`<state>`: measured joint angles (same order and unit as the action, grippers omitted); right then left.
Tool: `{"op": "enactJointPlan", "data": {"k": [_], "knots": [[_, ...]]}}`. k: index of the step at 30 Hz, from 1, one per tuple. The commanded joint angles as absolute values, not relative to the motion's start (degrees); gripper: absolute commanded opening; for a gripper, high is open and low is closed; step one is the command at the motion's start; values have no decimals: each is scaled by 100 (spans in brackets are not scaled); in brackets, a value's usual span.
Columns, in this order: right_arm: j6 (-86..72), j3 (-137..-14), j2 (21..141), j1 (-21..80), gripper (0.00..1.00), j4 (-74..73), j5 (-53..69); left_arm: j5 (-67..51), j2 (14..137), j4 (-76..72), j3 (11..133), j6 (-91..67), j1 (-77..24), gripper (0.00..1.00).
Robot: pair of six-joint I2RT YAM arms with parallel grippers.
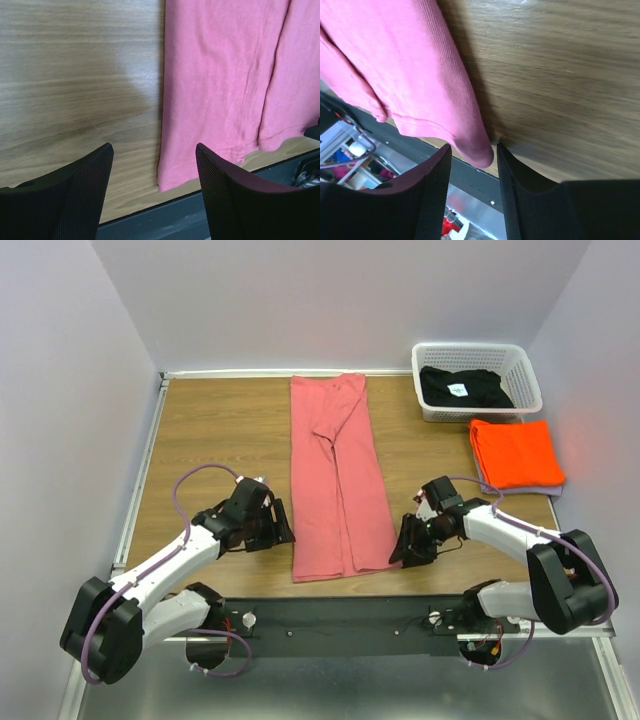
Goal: Fold and stack the t-shirts
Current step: Fold the tshirt
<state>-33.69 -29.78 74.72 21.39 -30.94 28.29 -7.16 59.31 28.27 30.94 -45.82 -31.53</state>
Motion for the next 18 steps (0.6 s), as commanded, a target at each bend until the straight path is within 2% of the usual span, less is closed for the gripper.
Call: {"op": "enactJointPlan", "data": {"k": [1, 8, 11, 14, 15, 16, 18], "knots": [[-3436, -2734, 7629, 2197, 48, -2804, 2629, -782, 5880, 3023, 3067, -4702, -3225, 75], [-3577, -2672, 7374, 2215, 38, -2768, 2268, -844, 5994, 3032, 3023, -4737, -3375, 75], [-3630, -2663, 7278, 2241, 29, -2760, 2127, -844, 6073, 3032, 3076, -4720, -3480, 75], [-3656, -2646, 7190, 2302, 13, -2760, 2057, -826, 6205, 3076, 3120, -4711, -3603, 75], [-3656, -2663, 7163, 2303, 4, -2760, 2057, -774, 6275, 3094, 3138, -4737, -3647, 75], [-3656, -2663, 7154, 2303, 0, -2751, 2057, -730, 6301, 3146, 3155, -4763, -3691, 75], [-3647, -2663, 7111, 2312, 0, -2742, 2083, -625, 6389, 3225, 3243, -4807, -3832, 74]]}}
